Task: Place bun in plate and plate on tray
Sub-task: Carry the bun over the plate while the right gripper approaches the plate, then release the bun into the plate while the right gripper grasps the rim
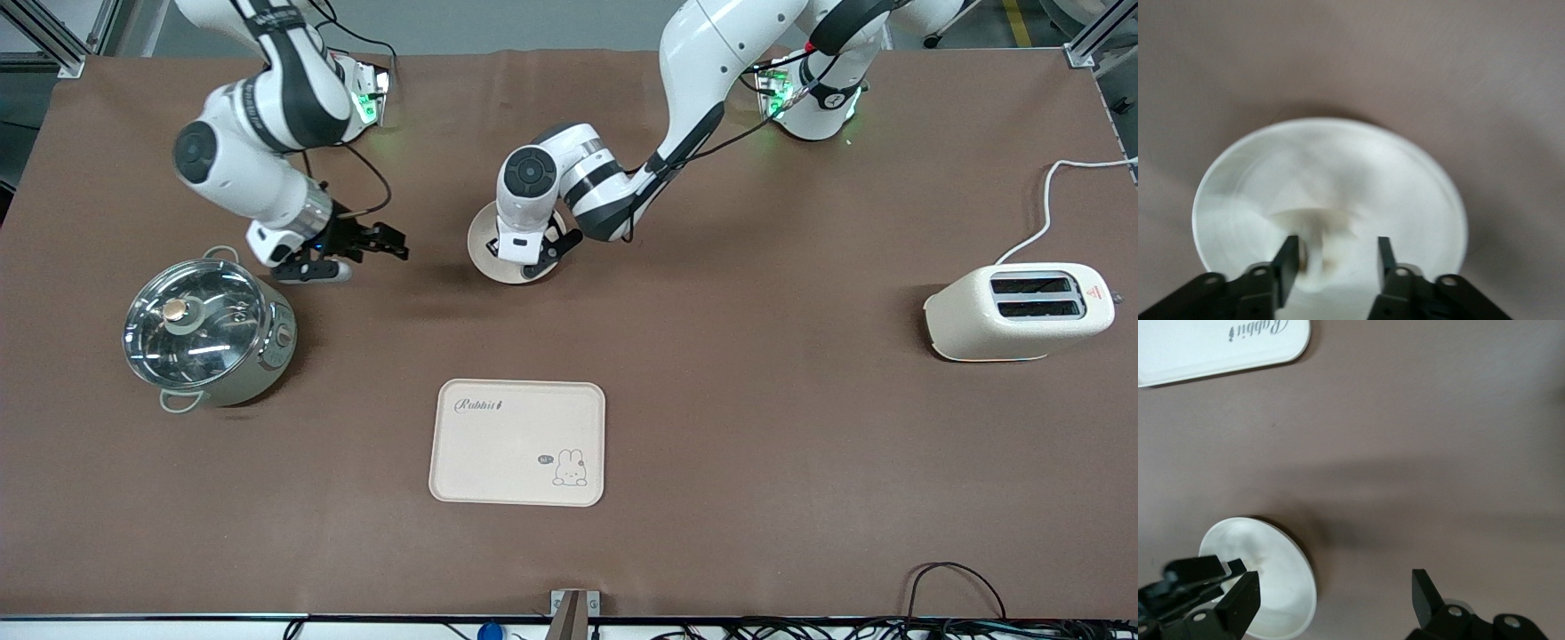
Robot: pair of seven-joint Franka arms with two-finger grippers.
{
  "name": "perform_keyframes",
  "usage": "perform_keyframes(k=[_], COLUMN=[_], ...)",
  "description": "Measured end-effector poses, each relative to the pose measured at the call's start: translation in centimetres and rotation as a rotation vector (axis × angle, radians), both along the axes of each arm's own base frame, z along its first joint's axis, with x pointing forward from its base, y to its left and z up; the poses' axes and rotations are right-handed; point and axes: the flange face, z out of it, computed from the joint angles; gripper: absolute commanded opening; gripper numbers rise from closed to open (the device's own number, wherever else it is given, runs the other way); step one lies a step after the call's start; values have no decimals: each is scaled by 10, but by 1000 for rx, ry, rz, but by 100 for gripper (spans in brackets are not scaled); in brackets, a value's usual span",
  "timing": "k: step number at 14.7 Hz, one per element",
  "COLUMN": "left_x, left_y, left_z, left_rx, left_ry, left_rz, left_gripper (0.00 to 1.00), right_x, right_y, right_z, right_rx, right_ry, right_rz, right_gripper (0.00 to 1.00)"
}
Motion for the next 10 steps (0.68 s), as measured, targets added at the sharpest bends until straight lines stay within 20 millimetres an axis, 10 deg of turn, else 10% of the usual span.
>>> perform_keyframes(k=[7,10], left_x=[88,133], left_y=[57,110], left_z=[114,159], left_rx=[48,65], left_ry=[-190,-224], left_rz=[38,24], left_gripper=[100,100], right_x=[-53,-77], right_y=[73,97], right_z=[-66,-112], right_rx=[-33,-72], right_ry=[-95,-71], right_rz=[57,73], right_gripper=[100,100])
